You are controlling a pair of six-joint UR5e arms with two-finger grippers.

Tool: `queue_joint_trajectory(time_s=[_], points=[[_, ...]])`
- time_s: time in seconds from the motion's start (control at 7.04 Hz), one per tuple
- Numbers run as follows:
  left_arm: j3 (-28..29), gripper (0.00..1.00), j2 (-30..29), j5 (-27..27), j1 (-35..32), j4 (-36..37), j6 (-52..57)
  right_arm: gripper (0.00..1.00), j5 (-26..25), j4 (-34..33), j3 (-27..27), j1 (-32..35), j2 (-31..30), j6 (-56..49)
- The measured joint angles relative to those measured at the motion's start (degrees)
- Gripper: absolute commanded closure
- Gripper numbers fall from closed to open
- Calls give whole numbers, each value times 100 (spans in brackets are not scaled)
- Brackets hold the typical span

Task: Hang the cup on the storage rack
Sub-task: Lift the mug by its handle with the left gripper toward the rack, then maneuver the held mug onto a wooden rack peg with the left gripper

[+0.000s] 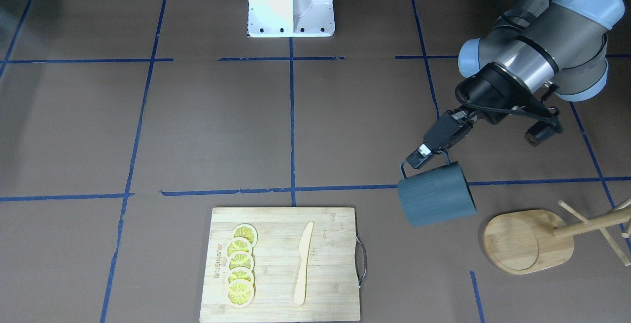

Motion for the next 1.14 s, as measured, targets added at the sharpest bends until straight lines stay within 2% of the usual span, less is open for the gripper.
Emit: queue_joint_trajectory(time_s=[0.28,0.57,0.85,1.14], points=[[198,100,105,647,-18,-526,-1175,0,113,15,180,1,-12,13],[786,100,151,1609,-53,-1571,-2581,0,157,19,328,1,20,15],[1247,100,375,2503,-121,-2477,-3406,0,161,26,376,-4,62,18],[1582,100,434,2755,-405,-2767,-3946,0,155,28,383,-16,138,14]])
